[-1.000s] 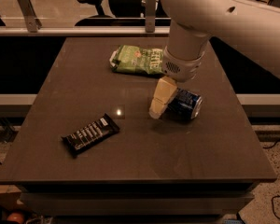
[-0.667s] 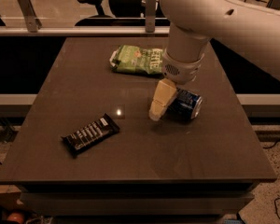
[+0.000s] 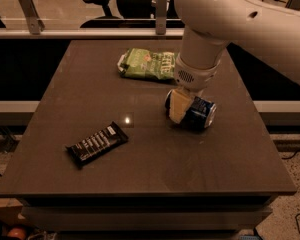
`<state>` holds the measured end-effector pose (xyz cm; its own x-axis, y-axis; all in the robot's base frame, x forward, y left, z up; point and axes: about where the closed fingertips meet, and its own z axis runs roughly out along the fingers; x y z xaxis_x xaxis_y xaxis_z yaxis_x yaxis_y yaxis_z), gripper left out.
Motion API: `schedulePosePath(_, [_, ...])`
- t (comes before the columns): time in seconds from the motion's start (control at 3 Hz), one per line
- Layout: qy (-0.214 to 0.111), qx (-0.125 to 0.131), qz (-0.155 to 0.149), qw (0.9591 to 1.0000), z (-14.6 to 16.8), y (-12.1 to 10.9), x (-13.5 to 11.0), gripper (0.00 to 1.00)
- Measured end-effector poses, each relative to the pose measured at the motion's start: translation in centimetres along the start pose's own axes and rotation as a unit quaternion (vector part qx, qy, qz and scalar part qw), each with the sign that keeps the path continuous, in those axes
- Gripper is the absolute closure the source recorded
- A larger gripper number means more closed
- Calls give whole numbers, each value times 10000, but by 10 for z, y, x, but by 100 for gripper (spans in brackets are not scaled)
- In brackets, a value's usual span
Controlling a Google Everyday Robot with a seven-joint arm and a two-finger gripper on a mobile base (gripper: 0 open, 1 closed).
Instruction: Place pepsi can upright
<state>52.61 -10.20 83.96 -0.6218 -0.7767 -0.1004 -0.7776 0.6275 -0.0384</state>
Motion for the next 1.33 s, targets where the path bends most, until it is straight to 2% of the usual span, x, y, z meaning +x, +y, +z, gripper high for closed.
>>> schedulePosePath(0.67, [-10, 5, -11, 10000, 1, 1, -1, 87])
schedulePosePath(1.0, [-14, 8, -17, 10000, 2, 1, -1, 100])
schedulePosePath(1.33, [-26, 39, 11, 10000, -1, -2, 2, 100])
